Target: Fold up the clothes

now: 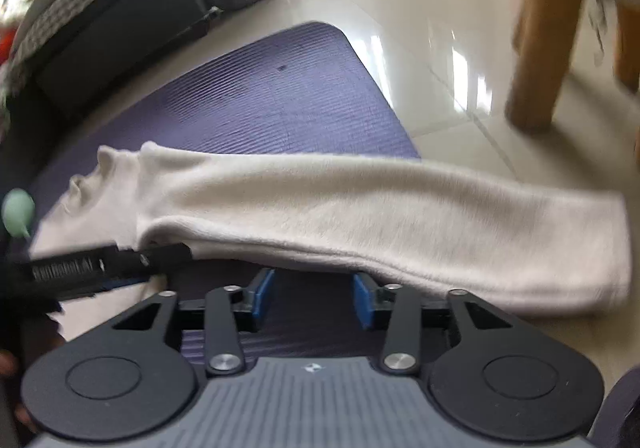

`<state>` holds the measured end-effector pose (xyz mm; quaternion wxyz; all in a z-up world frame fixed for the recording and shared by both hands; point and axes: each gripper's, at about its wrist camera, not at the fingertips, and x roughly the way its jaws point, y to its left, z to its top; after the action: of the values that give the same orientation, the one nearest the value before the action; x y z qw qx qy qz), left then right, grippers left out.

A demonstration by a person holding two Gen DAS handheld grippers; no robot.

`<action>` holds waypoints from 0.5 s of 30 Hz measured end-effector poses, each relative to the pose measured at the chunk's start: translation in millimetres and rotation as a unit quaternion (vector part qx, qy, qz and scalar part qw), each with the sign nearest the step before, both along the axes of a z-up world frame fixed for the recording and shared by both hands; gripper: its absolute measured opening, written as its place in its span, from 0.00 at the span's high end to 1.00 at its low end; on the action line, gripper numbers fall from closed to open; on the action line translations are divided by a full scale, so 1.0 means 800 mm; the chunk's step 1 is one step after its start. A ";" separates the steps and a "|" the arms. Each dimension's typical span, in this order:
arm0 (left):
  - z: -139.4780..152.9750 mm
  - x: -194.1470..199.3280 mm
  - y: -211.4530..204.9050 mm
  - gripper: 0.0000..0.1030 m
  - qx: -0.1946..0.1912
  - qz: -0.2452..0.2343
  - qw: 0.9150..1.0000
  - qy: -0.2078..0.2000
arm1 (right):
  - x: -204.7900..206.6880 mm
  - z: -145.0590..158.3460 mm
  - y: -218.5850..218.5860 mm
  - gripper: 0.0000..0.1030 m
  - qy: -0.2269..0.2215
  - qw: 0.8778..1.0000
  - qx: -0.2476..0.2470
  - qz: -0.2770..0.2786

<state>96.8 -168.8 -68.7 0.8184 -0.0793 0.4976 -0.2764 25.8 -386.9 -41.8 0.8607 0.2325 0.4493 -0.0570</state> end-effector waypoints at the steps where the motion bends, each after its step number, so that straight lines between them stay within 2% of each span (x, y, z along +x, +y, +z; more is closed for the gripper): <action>1: 0.000 -0.002 -0.003 0.28 0.008 -0.009 1.000 -0.008 | -0.001 -0.003 -0.002 0.56 0.005 1.000 0.007 -0.006; 4: 0.000 -0.007 -0.007 0.27 0.024 -0.040 0.999 -0.027 | -0.003 -0.004 0.001 0.56 0.011 1.000 -0.026 -0.009; 7: -0.004 -0.014 -0.010 0.19 0.029 -0.081 0.995 -0.054 | -0.004 -0.003 -0.001 0.56 0.013 0.997 -0.068 -0.024; 10: -0.005 -0.022 -0.010 0.20 0.039 -0.099 0.992 -0.074 | -0.006 -0.004 -0.009 0.56 0.012 0.997 -0.062 -0.042; 12: 0.000 -0.014 -0.004 0.29 0.030 -0.099 0.993 -0.058 | -0.008 -0.004 -0.011 0.52 0.011 0.997 -0.052 -0.047; 15: 0.018 0.019 0.021 0.35 -0.020 -0.092 0.995 -0.009 | -0.008 -0.007 -0.012 0.41 0.003 0.998 -0.029 -0.059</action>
<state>112.2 -152.4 -54.4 0.7920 -0.0471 0.4897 -0.3616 19.3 -396.6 -47.0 0.8607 0.2334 0.4359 -0.1218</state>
